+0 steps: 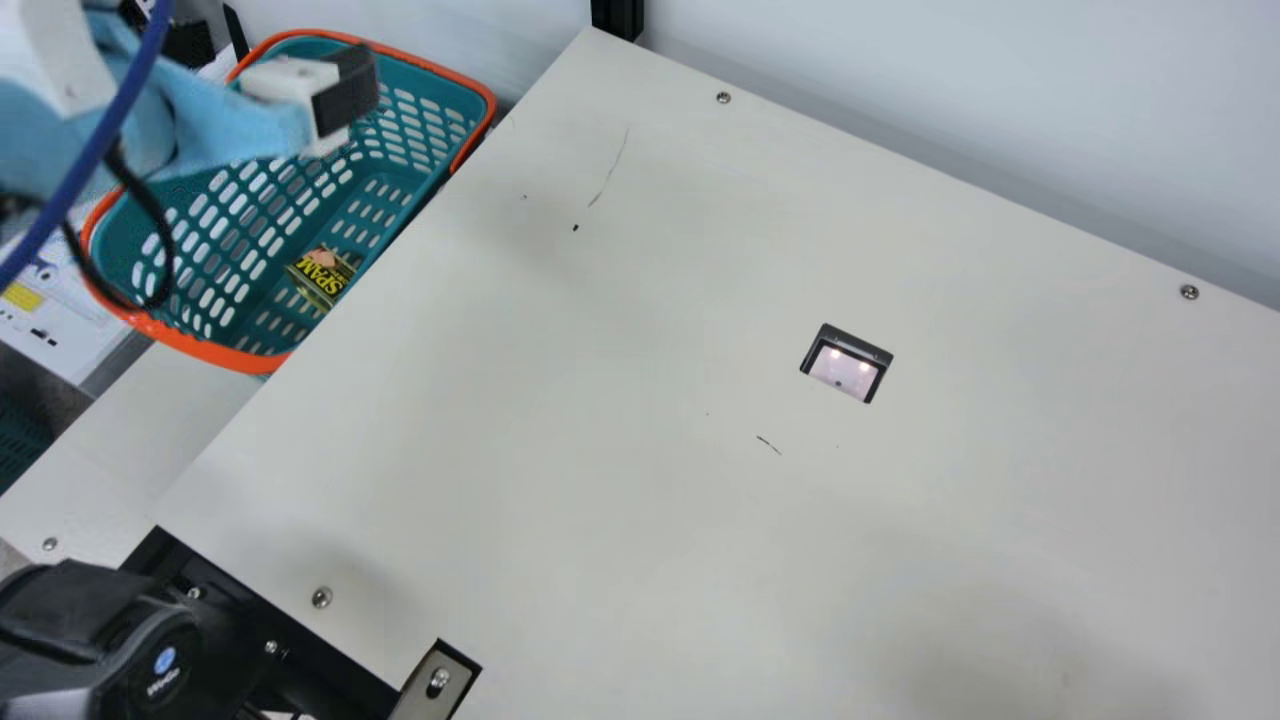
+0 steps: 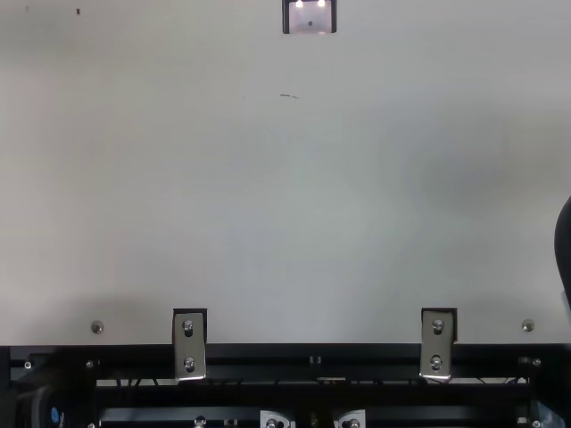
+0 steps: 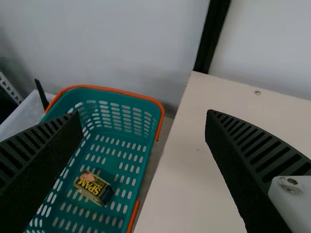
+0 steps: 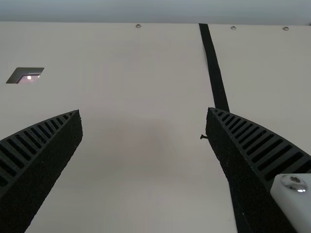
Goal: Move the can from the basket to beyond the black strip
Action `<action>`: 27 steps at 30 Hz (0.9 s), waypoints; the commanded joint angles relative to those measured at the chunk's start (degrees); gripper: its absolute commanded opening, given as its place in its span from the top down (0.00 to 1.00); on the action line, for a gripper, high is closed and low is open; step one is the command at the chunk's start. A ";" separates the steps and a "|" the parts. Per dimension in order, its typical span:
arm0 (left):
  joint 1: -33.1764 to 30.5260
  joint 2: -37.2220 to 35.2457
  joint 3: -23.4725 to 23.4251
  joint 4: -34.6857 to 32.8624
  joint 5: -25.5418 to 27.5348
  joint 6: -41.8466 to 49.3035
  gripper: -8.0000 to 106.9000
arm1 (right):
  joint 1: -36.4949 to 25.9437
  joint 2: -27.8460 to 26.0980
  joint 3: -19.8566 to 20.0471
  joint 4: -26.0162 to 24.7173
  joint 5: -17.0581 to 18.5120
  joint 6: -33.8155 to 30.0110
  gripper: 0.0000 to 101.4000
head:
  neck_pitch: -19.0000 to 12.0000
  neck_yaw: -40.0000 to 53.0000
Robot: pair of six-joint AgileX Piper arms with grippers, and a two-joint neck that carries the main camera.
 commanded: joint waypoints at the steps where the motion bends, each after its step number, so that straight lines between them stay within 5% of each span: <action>1: 2.86 7.51 -2.14 -0.15 0.20 -0.34 0.15 | 0.00 0.00 0.00 0.00 0.00 0.00 0.00 | -1.62 1.19; 27: 10.55 45.73 -12.84 12.72 -0.36 -34.67 0.15 | 0.00 0.00 0.00 0.00 0.00 0.00 0.00 | -1.62 1.19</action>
